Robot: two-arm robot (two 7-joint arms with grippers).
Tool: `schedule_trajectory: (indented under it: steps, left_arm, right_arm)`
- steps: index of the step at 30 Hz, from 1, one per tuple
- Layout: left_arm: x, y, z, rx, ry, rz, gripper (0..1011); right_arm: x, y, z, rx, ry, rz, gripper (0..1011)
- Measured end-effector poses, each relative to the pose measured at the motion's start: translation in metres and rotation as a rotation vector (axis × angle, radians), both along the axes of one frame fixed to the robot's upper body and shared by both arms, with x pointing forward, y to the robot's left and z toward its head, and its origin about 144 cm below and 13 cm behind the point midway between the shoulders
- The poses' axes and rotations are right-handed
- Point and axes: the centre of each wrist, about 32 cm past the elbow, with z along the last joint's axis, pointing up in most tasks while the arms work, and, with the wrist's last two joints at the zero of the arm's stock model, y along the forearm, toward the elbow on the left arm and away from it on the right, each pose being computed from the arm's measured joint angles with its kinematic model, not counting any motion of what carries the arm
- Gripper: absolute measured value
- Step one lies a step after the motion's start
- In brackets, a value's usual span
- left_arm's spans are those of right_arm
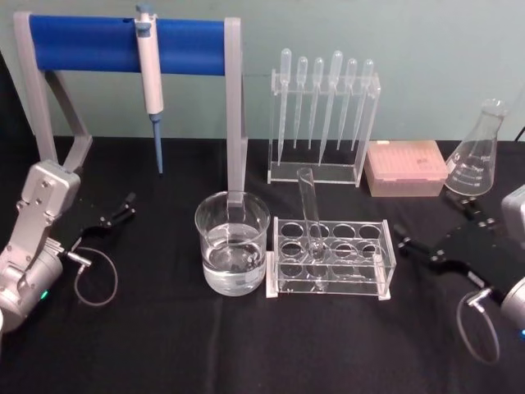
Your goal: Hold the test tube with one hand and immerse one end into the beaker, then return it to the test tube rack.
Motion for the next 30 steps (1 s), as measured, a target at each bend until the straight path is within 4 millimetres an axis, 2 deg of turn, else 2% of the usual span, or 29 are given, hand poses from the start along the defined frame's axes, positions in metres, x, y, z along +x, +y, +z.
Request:
schedule_trajectory:
  steps: [7,14,20,24,30]
  left_arm:
    - [0.0,0.0,0.0,0.0,0.0,0.0,1000]
    - [0.0,0.0,0.0,0.0,0.0,0.0,1000]
    - [0.0,0.0,0.0,0.0,0.0,0.0,1000]
    - [0.0,0.0,0.0,0.0,0.0,0.0,1000]
    - [0.0,0.0,0.0,0.0,0.0,0.0,1000]
  right_arm:
    - [0.005,0.032,0.005,0.051,0.044,0.171,1002]
    - [0.031,0.069,-0.001,0.069,0.039,0.248,1002]
    - [0.051,0.092,-0.005,0.09,0.02,0.26,1002]
    - [0.056,0.1,-0.007,0.103,0.009,0.263,994]
    - [0.056,0.103,-0.008,0.121,0.017,0.253,862]
